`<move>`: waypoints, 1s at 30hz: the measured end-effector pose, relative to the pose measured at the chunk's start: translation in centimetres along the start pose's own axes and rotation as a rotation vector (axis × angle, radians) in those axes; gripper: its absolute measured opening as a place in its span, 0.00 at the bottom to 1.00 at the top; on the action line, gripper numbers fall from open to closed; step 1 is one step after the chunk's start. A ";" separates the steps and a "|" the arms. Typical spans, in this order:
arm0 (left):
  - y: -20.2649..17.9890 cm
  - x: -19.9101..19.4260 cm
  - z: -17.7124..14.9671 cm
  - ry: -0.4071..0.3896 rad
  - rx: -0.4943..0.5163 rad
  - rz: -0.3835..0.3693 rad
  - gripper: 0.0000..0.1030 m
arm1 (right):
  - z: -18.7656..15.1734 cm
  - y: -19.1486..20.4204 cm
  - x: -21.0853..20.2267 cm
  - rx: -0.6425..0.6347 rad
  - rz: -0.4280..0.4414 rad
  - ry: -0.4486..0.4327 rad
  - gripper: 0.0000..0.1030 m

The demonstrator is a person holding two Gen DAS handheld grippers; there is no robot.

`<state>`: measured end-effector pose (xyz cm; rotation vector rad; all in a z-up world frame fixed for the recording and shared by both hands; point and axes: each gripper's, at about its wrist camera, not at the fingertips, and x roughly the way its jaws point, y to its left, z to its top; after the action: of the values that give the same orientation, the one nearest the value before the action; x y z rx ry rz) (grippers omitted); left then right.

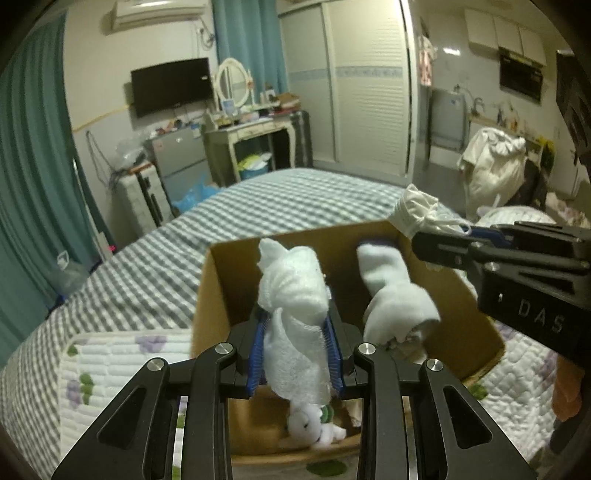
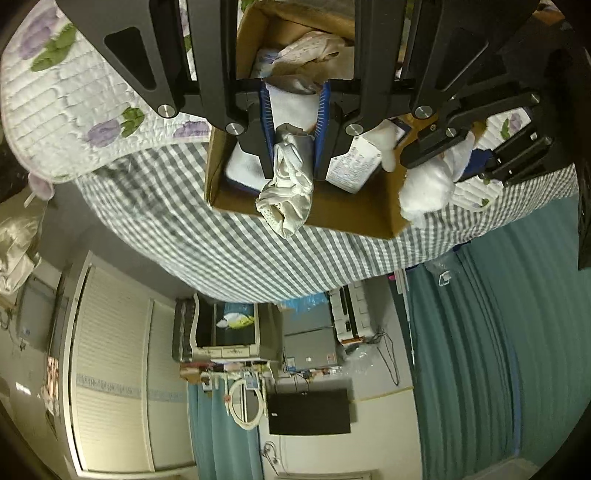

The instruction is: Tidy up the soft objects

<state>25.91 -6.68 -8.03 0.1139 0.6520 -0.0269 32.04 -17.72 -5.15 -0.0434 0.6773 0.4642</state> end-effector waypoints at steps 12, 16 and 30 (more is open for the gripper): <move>0.2 -3.5 0.5 -0.043 -0.056 0.051 0.76 | -0.6 -0.7 -3.0 0.039 -0.040 -0.034 0.55; 0.3 -7.9 1.9 -0.103 -0.045 0.074 0.76 | 0.1 0.2 -7.4 0.024 -0.061 -0.081 0.55; 1.7 -27.5 4.1 -0.416 -0.077 0.123 0.91 | 2.5 6.1 -27.0 -0.055 -0.097 -0.314 0.67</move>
<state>6.66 -5.75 12.06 0.0711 0.2292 0.0912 12.55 -22.55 14.04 -0.0541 0.3520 0.3855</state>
